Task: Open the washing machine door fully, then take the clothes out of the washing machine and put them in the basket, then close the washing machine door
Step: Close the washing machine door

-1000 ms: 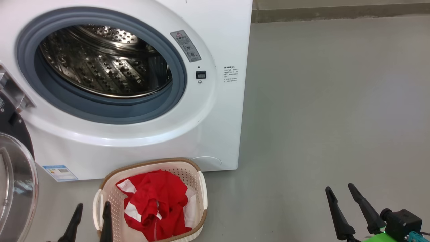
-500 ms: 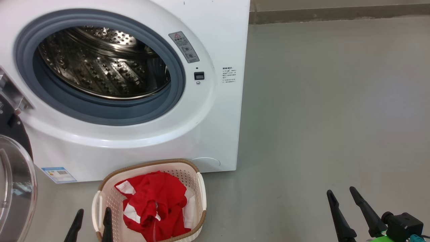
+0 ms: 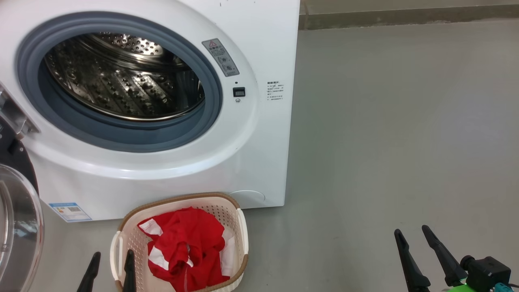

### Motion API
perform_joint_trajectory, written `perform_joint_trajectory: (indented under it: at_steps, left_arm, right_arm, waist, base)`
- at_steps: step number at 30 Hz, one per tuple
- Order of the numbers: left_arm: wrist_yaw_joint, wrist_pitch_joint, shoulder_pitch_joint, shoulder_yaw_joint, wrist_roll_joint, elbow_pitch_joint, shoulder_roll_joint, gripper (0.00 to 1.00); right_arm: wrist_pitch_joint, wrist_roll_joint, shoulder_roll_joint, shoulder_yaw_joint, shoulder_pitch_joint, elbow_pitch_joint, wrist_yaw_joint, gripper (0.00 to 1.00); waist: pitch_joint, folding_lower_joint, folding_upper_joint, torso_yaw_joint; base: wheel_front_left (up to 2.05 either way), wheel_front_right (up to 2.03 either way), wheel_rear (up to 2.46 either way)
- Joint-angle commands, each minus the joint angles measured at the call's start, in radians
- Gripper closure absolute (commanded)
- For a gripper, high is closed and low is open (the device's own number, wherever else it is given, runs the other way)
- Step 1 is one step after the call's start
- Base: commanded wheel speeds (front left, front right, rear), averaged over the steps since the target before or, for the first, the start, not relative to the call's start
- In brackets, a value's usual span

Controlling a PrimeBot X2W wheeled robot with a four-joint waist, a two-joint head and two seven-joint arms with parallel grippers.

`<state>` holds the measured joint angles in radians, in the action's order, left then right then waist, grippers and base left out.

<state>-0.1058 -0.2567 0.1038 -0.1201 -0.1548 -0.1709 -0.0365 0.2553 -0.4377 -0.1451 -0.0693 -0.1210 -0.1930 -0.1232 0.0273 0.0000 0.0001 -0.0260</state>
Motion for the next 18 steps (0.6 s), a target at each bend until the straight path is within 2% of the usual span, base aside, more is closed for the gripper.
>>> perform_joint_trajectory:
  at_steps: [1, 7, 18]
  left_arm:
    - [0.005, -0.005, -0.018, -0.027, -0.006, 0.026, -0.014, 0.0]
    - [0.004, -0.005, -0.021, -0.026, -0.009, 0.026, -0.014, 0.0]
    - [0.003, -0.005, -0.026, -0.026, -0.017, 0.03, -0.014, 0.0]
  right_arm:
    - [0.006, 0.001, -0.013, -0.015, 0.019, 0.023, -0.008, 0.0]
    - [0.006, 0.002, -0.013, -0.018, 0.019, 0.024, -0.008, 0.0]
    - [0.006, 0.001, -0.015, -0.019, 0.024, 0.026, -0.008, 0.0]
  waist:
    - [0.0, 0.0, -0.0001, 0.001]
    - [-0.001, 0.0, -0.0001, 0.002]
    - [0.0, 0.0, -0.0001, 0.002]
  base:
    - [0.0, 0.0, 0.0]
    - [-0.3, 0.3, 0.0]
    - [-0.89, 0.89, 0.0]
